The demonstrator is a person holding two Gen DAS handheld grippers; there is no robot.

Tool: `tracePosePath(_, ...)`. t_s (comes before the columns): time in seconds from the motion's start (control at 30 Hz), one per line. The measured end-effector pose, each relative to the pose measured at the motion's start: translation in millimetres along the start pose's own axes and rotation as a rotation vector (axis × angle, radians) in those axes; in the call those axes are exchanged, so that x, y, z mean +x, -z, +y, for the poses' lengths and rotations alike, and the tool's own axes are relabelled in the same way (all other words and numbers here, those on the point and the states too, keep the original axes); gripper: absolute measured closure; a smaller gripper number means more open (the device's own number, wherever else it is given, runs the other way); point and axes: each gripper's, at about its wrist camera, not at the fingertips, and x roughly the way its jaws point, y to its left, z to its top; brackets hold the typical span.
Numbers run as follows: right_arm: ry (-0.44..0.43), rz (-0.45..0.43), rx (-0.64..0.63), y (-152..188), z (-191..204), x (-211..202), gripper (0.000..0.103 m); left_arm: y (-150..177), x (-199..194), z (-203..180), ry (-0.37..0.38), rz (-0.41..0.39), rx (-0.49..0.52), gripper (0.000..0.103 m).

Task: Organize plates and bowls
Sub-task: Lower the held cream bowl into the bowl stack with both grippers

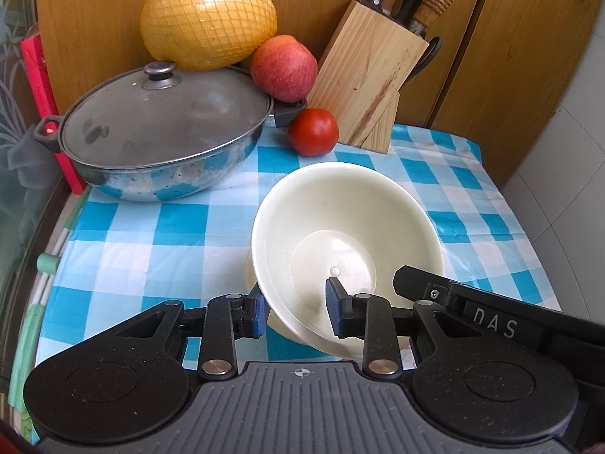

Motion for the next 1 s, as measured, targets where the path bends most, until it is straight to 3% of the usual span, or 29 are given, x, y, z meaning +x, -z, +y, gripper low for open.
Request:
tracePosePath(0.43, 0.029, 0.005, -0.006, -5.3, -2.8, 16.7, 0.09, -6.1, 22.8, 3.7, 0.005, 0.042, -0.01, 0.064)
tracePosePath(0.73, 0.12, -0.037, -0.077, -8.4, -3.4, 22.1, 0.087, -9.4, 34.2, 10.8, -0.021, 0.048, -0.012, 0.062)
tracePosePath(1.0, 0.083, 0.003, -0.054, -7.0, -7.3, 29.9, 0.085, -9.2, 34.0, 22.1, -0.03, 0.047, -0.028, 0.056)
